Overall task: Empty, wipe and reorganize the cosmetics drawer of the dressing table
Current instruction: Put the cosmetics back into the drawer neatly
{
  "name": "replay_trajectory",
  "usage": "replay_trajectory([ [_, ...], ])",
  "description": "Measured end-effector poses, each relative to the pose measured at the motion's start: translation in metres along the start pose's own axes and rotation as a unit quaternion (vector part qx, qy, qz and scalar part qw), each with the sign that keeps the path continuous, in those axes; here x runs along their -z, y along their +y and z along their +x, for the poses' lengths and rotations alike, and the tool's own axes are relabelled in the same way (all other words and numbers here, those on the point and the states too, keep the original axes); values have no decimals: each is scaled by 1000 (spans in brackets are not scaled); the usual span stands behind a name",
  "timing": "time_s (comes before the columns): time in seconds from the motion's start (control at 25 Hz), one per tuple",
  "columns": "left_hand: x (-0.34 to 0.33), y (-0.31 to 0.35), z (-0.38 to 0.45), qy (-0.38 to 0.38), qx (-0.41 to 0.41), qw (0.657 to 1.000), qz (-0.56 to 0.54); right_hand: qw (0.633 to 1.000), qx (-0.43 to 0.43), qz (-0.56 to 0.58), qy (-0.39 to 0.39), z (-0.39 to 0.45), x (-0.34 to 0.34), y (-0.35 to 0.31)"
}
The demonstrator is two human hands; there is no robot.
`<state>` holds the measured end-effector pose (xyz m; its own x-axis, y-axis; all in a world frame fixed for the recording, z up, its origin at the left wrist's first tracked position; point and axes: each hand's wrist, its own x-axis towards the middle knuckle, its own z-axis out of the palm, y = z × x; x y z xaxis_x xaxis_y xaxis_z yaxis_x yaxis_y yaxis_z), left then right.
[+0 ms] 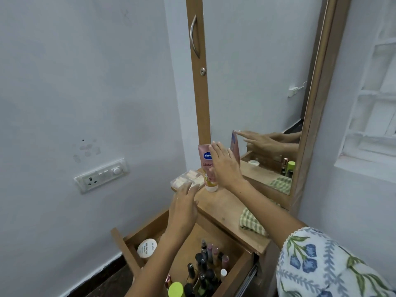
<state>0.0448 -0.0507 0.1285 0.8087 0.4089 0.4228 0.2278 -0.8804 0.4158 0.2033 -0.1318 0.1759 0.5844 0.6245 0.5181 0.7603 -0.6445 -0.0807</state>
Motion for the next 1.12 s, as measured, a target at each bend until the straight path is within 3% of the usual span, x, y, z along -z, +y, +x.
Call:
replay_trajectory([
  [0.2, -11, 2, -6, 10, 14, 1000, -23, 988, 55, 26, 140, -10, 17, -3],
  [0.32, -20, 0, -15, 28, 32, 994, -98, 990, 66, 62, 105, -22, 37, -14],
  [0.44, -22, 1, -28, 44, 75, 988, -125, 977, 12, 188, 100, -39, 51, -29],
  [0.64, -8, -19, -56, 96, 42, 992, -62, 916, -146, 366, 73, -57, 56, -34],
  [0.84, 17, -53, -66, 81, -14, 996, -32, 802, -271, 531, 6, -70, 32, -43],
  [0.92, 31, -65, -65, 59, -41, 997, -33, 774, -302, 556, -24, -74, 23, -46],
  [0.96, 37, -69, -64, 47, -46, 997, -27, 778, -302, 551, -31, -76, 17, -47],
  [1.0, 41, -74, -63, 31, -40, 998, -21, 804, -285, 520, -34, -77, 10, -48],
  [1.12, 49, -85, -60, -50, 2, 999, 4, 933, -162, 314, -70, -86, -7, -58],
])
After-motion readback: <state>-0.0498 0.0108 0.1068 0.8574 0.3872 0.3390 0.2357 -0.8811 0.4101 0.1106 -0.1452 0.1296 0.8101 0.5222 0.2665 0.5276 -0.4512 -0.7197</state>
